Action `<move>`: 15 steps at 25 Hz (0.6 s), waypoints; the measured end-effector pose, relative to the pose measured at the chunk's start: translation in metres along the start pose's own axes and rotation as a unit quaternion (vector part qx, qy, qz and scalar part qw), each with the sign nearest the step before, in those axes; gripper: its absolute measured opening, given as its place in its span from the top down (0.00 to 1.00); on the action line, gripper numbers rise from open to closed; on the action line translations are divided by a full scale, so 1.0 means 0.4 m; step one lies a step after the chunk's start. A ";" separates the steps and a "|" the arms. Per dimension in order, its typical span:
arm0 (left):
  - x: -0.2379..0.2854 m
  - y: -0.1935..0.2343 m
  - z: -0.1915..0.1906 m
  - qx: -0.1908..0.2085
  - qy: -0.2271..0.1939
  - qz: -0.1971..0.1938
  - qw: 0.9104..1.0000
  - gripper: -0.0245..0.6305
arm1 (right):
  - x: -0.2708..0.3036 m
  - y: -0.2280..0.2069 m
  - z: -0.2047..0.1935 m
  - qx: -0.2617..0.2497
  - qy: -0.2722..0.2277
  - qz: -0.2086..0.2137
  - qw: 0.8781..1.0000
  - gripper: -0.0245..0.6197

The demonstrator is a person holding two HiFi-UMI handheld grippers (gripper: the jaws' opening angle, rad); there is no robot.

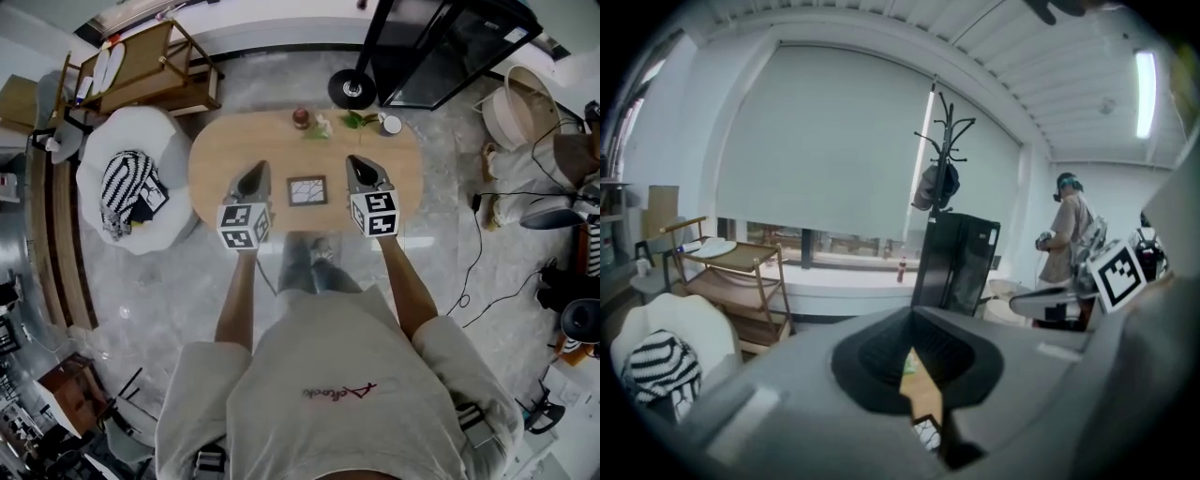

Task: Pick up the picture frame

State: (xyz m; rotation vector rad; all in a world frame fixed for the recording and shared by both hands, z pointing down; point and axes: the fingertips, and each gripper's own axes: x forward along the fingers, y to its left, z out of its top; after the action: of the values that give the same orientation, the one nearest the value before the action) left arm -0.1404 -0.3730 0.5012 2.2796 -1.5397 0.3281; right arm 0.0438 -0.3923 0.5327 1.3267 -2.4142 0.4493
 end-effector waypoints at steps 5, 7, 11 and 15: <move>0.032 0.025 -0.044 -0.008 0.016 -0.006 1.000 0.96 | 0.041 -0.001 -0.044 0.013 0.015 -0.006 1.000 0.95; 0.046 0.037 -0.061 -0.011 0.022 -0.009 1.000 0.96 | 0.060 -0.002 -0.060 0.015 0.022 -0.007 1.000 0.95; 0.070 0.064 -0.107 -0.018 0.034 -0.012 0.999 0.96 | 0.094 0.003 -0.099 0.020 0.035 -0.009 0.999 0.95; 0.091 0.085 -0.171 -0.032 0.053 -0.016 0.998 0.96 | 0.125 0.012 -0.160 0.029 0.056 -0.010 0.998 0.95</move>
State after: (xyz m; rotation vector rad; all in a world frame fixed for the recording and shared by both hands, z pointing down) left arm -0.1574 -0.3859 0.5831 2.1987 -1.4403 0.3789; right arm 0.0242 -0.3993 0.6113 1.3127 -2.3117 0.5770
